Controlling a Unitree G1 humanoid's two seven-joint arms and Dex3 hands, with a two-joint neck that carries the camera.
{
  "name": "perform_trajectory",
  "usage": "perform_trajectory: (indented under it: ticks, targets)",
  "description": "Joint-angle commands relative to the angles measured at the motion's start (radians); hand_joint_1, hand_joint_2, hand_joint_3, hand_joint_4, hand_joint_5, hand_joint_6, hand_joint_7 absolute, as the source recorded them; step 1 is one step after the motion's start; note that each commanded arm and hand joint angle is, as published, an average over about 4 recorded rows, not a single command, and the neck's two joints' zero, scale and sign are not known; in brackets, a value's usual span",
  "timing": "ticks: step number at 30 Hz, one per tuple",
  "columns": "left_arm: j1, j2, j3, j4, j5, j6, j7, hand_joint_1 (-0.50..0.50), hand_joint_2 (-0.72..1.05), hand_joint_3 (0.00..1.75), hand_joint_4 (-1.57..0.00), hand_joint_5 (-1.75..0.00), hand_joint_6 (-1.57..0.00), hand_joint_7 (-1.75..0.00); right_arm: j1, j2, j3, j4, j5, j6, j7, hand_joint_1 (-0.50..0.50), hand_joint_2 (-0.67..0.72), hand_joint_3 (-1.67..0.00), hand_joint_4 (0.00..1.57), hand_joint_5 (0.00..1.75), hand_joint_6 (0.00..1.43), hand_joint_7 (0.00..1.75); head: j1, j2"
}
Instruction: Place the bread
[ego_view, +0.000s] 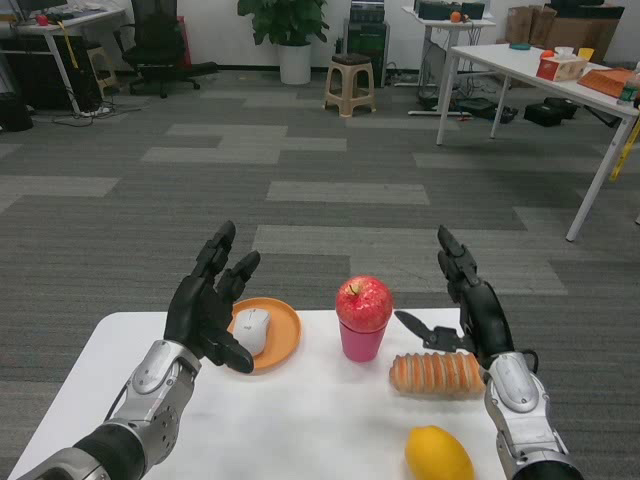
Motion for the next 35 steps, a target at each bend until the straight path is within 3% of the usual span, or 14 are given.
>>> perform_trajectory:
  ticks: [1,11,14,17,18,21,25,35]
  targets:
    - [-0.012,-0.001,0.002,0.003,-0.001,-0.006,0.000,0.50,-0.46,0.09,0.00,-0.41,0.00,0.00,0.013,0.016,0.013,-0.051,0.017,-0.019,-0.023,-0.42,-0.41,-0.56,0.00,0.00,0.00,0.00,-0.002,0.000]
    - [-0.012,-0.001,0.002,0.003,0.000,-0.006,0.000,0.50,-0.46,0.09,0.00,-0.41,0.00,0.00,0.032,0.011,0.037,-0.090,0.025,-0.020,-0.023,-0.38,-0.35,-0.48,0.00,0.00,0.00,0.00,-0.002,-0.001]
    - [-0.012,-0.001,0.002,0.003,0.001,-0.006,0.000,0.50,-0.46,0.09,0.00,-0.41,0.00,0.00,0.035,0.009,0.038,-0.093,0.026,-0.020,-0.023,-0.38,-0.27,-0.36,0.00,0.00,0.00,0.00,-0.006,-0.004]
    - [-0.012,-0.001,0.002,0.003,0.002,-0.006,0.000,0.50,-0.46,0.09,0.00,-0.41,0.00,0.00,0.037,0.008,0.038,-0.095,0.026,-0.020,-0.027,-0.44,0.20,-0.04,0.00,0.00,0.00,0.00,-0.006,-0.005]
    - [-0.012,-0.001,0.002,0.003,0.003,-0.006,0.000,0.50,-0.46,0.09,0.00,-0.41,0.00,0.00,0.039,0.008,0.038,-0.096,0.026,-0.020,-0.028,-0.47,0.41,0.00,0.00,0.00,0.00,0.00,-0.006,-0.005]
    - [-0.012,-0.001,0.000,0.004,0.003,-0.006,0.000,0.50,-0.46,0.09,0.00,-0.41,0.00,0.00,0.041,0.006,0.043,-0.099,0.026,-0.013,-0.032,-0.48,0.69,0.00,0.00,0.00,0.00,0.00,-0.008,-0.006]
    - [-0.012,-0.002,0.000,0.002,0.004,-0.007,0.000,0.50,-0.46,0.09,0.00,-0.41,0.00,0.00,0.044,0.004,0.050,-0.104,0.026,-0.009,-0.035,-0.42,0.72,0.00,0.00,0.00,0.00,0.00,-0.008,-0.005]
    - [-0.003,-0.002,0.000,-0.005,0.006,-0.006,0.000,0.50,-0.46,0.09,0.00,-0.41,0.00,0.00,0.059,0.001,0.061,-0.126,0.026,-0.003,-0.053,-0.42,0.72,0.00,0.00,0.00,0.00,0.00,-0.012,0.003]
